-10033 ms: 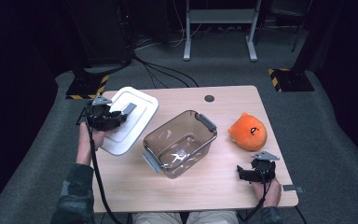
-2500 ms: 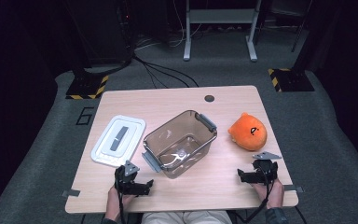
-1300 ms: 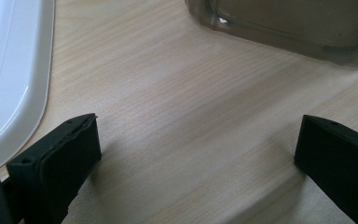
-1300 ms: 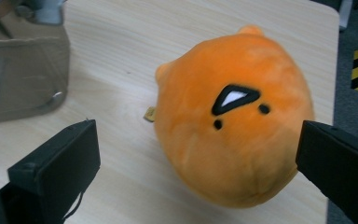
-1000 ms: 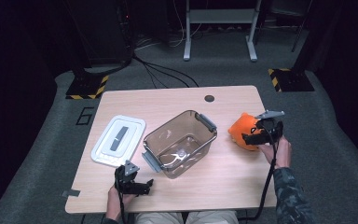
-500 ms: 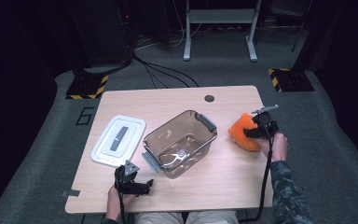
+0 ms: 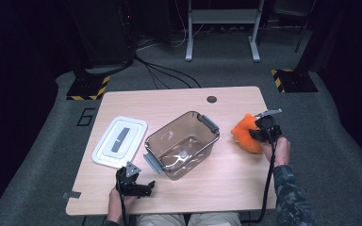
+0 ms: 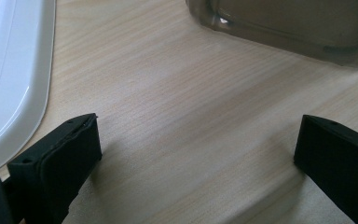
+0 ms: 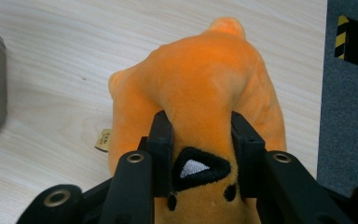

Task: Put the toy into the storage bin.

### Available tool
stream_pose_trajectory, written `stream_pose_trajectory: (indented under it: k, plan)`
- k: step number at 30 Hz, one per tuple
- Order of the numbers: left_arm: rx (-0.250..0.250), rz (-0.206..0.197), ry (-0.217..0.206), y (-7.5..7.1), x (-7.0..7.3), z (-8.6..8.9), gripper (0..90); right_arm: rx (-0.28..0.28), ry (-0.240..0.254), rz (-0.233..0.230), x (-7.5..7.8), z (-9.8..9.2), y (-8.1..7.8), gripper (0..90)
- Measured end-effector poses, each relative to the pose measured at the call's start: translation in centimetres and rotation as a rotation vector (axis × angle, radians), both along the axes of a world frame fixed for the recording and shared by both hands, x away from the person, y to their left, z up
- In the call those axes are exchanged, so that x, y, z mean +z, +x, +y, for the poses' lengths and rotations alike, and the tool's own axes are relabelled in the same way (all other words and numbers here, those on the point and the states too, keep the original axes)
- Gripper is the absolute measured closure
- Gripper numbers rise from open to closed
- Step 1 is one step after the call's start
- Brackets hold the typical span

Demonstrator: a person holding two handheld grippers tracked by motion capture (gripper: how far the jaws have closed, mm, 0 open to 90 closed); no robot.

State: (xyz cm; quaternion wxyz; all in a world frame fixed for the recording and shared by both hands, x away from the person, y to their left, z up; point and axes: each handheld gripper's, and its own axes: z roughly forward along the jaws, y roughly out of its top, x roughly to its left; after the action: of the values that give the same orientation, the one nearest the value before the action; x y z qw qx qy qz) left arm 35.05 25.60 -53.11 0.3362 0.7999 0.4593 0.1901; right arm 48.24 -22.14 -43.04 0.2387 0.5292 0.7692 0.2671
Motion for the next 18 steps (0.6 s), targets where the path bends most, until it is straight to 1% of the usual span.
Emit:
stream_pose_trajectory:
  k: [2, 3, 4, 7, 8, 9, 10, 13, 14, 15, 18]
  plan:
    - [0.001, 0.001, 0.0, 0.0, 0.0, 0.0, 0.2, 0.0, 0.008, 0.0, 0.1, 0.0, -0.1, 66.3]
    - [0.001, 0.001, 0.001, 0.0, 0.0, 0.0, 0.2, -0.001, 0.036, -0.012, 0.4, 0.0, -0.3, 66.3]
    - [0.002, 0.0, 0.0, 0.0, 0.0, 0.0, 0.2, -0.001, 0.047, -0.017, 0.5, 0.0, -0.4, 66.3]
    - [0.008, -0.001, 0.0, 0.0, 0.0, 0.0, 0.2, -0.015, 0.072, -0.031, 0.9, 0.0, -0.7, 66.2]
    - [0.008, -0.001, 0.0, 0.0, 0.0, 0.0, 0.2, -0.015, 0.072, -0.031, 0.9, 0.0, -0.7, 66.2]
    - [0.008, -0.001, 0.001, 0.0, 0.0, 0.0, 0.2, -0.021, 0.1, -0.035, 1.2, -0.1, -0.9, 66.1]
    - [0.01, -0.001, 0.0, 0.0, 0.0, 0.0, 0.2, -0.019, 0.111, -0.039, 1.4, -0.1, -1.0, 66.2]
    - [0.011, -0.002, 0.002, 0.0, 0.0, 0.0, 0.2, -0.017, 0.115, -0.05, 1.7, 0.1, -1.2, 66.1]
    - [0.012, -0.001, 0.003, 0.0, 0.0, 0.0, 0.2, -0.019, 0.112, -0.051, 1.8, 0.2, -1.4, 66.1]
    - [0.011, -0.001, 0.003, 0.0, 0.0, 0.0, 0.3, -0.011, 0.102, -0.064, 2.1, 0.4, -1.5, 66.1]
    - [0.012, -0.001, 0.003, 0.0, 0.0, 0.0, 0.3, -0.01, 0.107, -0.071, 2.5, 0.7, -1.7, 66.1]
